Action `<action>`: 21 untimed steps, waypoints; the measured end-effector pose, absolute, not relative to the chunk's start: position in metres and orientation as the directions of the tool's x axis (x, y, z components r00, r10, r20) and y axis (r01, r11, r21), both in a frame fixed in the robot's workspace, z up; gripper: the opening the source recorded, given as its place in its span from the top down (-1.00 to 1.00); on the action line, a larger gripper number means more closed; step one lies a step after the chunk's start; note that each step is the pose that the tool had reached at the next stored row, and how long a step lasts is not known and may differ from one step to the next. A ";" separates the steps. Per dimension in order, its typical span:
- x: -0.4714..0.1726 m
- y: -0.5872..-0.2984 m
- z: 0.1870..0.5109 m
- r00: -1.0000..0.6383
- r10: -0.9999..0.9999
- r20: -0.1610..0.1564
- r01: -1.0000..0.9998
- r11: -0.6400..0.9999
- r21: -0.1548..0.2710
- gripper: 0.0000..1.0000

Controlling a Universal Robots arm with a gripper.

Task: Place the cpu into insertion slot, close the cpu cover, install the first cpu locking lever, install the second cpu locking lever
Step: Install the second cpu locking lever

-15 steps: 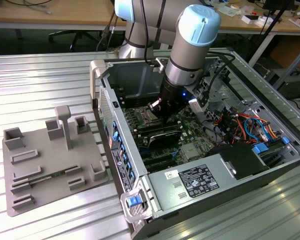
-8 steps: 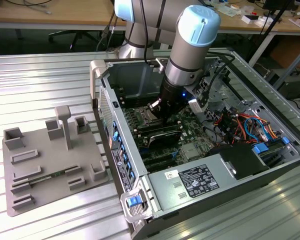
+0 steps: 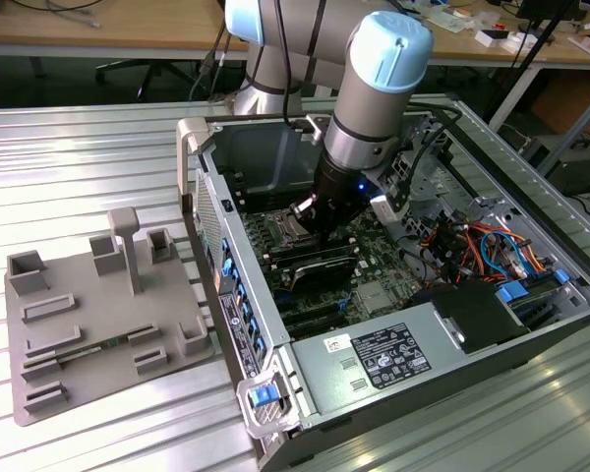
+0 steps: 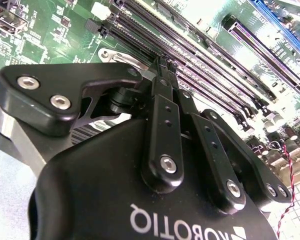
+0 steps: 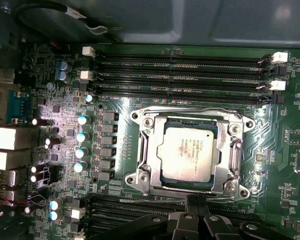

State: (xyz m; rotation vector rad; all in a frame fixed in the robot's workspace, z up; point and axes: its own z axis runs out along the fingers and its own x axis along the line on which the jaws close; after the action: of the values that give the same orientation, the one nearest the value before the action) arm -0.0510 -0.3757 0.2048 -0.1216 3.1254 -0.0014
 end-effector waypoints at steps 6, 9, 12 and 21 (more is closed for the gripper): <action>-0.051 -0.376 0.204 -0.997 -0.078 -0.014 -0.078 0.997 -0.001 0.79; -0.051 -0.376 0.204 -0.997 -0.078 -0.014 -0.078 0.997 -0.001 0.79; -0.051 -0.376 0.204 -0.997 -0.078 -0.014 -0.078 0.997 -0.001 0.79; -0.054 -0.376 0.205 -0.997 -0.078 -0.015 -0.078 0.997 -0.001 0.79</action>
State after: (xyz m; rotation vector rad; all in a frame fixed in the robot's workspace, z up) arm -0.0540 -0.3757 0.2049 -0.1214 3.1242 -0.0011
